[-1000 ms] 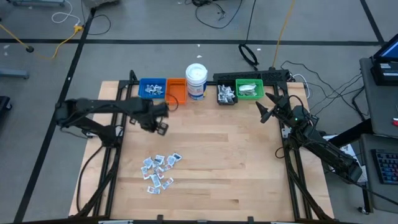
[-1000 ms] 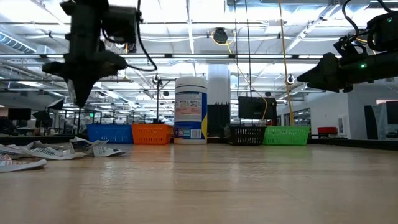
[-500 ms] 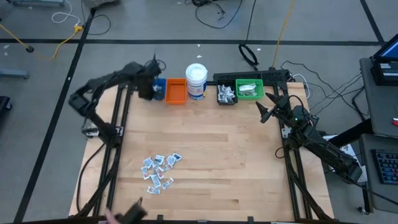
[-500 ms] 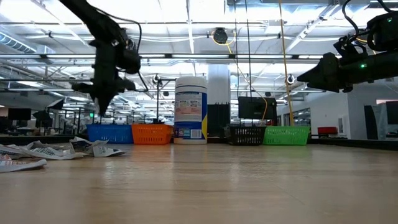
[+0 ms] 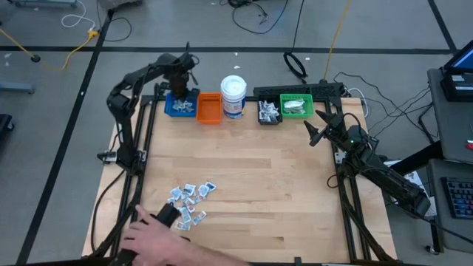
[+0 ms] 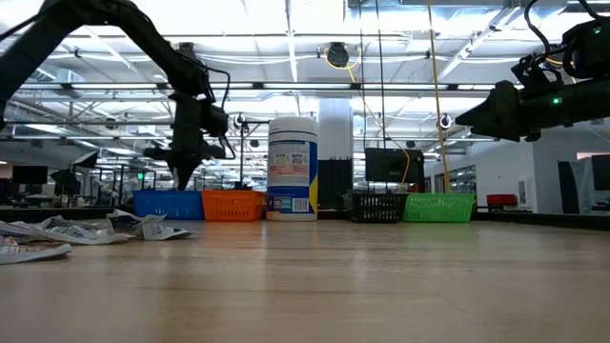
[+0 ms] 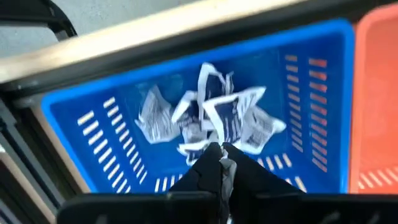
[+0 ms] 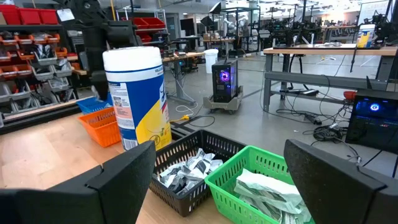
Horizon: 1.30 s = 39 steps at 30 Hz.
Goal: Pick & Place First Aid Supplies
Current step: Put the alcohol pad into the blue bin
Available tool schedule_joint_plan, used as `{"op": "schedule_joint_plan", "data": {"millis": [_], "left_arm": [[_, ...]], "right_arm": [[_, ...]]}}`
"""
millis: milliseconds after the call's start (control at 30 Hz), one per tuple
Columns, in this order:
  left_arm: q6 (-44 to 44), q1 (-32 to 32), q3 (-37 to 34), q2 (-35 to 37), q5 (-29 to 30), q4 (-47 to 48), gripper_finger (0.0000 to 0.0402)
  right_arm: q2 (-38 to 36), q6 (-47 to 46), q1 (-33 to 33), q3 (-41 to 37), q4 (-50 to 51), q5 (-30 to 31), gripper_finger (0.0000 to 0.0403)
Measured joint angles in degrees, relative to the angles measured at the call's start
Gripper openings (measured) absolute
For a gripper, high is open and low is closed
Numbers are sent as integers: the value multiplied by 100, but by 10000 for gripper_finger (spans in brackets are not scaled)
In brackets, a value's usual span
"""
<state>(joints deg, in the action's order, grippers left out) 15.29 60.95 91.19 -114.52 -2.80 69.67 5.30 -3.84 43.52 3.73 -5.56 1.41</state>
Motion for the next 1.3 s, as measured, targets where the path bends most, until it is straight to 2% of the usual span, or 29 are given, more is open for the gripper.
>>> {"op": "schedule_joint_plan", "data": {"millis": [167,367,567,667,967,1133,1300], "left_arm": [[43,7,45,-27,468,-111,69],[128,26,45,-27,535,-94,162],[531,22,45,2,-140,91,223],[600,18,47,84,-339,186,237],[929,-29,47,552,-308,359,243],[1204,-548,-154,906,-279,503,244],[1635,-1156,-894,1532,-272,514,244]], "right_arm": [[0,0,-1,2,0,0,352],[2,0,1,0,0,0,352],[1,0,0,0,0,1,352],[2,0,0,0,0,0,352],[2,0,-1,0,0,1,352],[1,0,-1,2,0,1,352],[2,0,1,1,-1,2,352]]}}
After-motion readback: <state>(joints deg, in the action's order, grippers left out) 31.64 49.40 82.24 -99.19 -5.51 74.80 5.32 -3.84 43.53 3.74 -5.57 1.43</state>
